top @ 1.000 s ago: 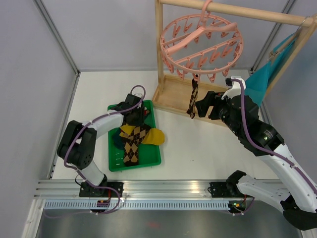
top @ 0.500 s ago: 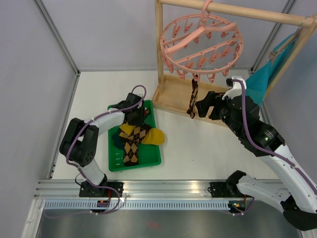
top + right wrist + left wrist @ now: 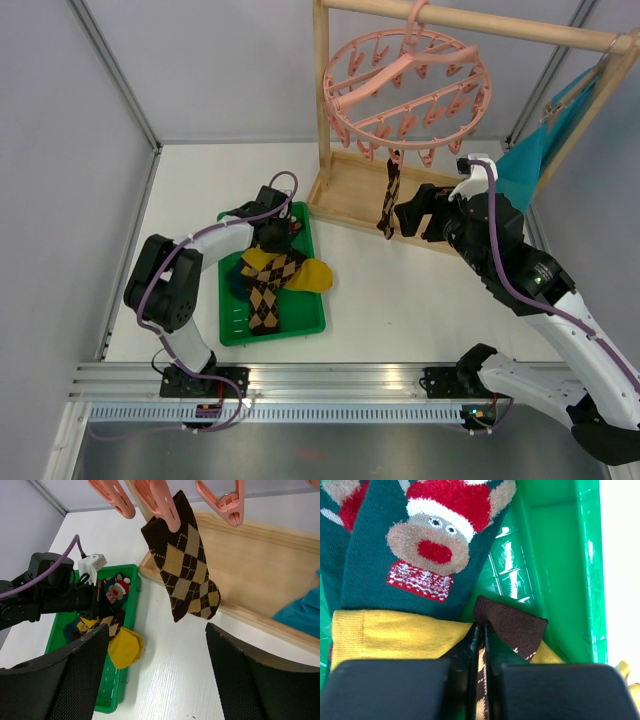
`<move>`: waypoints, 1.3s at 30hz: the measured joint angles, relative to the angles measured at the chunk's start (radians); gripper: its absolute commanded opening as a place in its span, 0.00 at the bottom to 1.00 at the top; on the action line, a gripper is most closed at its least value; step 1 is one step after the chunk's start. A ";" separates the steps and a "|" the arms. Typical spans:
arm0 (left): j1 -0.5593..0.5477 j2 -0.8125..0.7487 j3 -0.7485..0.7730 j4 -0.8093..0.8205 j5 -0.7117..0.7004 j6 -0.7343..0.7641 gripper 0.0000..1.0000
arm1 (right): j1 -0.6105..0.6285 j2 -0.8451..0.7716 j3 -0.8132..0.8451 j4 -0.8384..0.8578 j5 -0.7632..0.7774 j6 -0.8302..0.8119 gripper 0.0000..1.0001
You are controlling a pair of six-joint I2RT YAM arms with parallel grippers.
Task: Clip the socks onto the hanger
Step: Pick up the sock from the bin.
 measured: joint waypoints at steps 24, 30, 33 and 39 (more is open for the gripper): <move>0.000 -0.463 0.024 -0.042 0.045 0.003 0.02 | 0.000 -0.021 0.083 -0.036 0.010 -0.014 0.89; 0.000 -0.572 0.025 -0.040 0.117 0.003 0.02 | 0.000 -0.024 0.171 -0.058 0.091 -0.083 0.88; -0.003 -0.618 0.039 -0.039 0.166 0.003 0.02 | 0.000 0.013 0.224 -0.050 0.108 -0.138 0.87; -0.024 -0.634 0.095 -0.021 0.238 0.003 0.02 | 0.000 0.144 0.279 -0.031 0.089 -0.251 0.83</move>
